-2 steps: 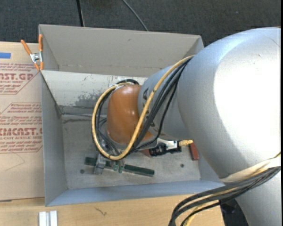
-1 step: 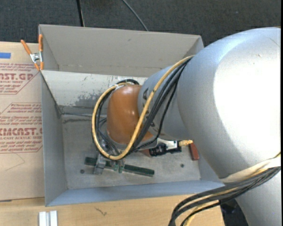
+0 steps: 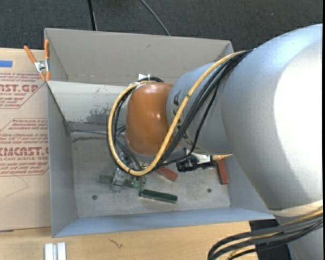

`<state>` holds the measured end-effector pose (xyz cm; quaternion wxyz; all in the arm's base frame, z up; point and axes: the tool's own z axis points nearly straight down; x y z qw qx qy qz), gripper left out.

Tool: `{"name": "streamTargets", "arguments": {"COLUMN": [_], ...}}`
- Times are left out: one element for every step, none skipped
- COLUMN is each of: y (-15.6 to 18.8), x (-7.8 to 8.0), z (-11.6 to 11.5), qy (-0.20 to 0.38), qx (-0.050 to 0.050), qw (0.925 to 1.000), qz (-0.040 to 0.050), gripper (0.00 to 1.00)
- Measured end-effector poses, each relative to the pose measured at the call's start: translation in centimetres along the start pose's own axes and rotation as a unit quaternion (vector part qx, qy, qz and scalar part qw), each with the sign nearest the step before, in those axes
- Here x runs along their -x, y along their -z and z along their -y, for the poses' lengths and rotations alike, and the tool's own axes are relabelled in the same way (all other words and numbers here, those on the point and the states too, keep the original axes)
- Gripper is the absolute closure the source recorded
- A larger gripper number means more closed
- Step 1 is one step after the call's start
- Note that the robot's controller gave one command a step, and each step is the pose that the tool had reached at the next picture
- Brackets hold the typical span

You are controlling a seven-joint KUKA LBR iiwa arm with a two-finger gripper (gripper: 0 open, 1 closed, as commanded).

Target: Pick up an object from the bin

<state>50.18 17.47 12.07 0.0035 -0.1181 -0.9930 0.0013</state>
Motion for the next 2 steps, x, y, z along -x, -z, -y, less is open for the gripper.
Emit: {"name": "streamTargets", "arguments": {"y": [6.9, 12.1], "x": [-0.1, -0.9], "z": [-1.9, 1.4], "qy": [0.015, 0.004], "qx": [0.001, 0.001], "qw": [0.9999, 1.0], "qz": [0.0019, 0.0019], "gripper": [1.0, 1.0]}}
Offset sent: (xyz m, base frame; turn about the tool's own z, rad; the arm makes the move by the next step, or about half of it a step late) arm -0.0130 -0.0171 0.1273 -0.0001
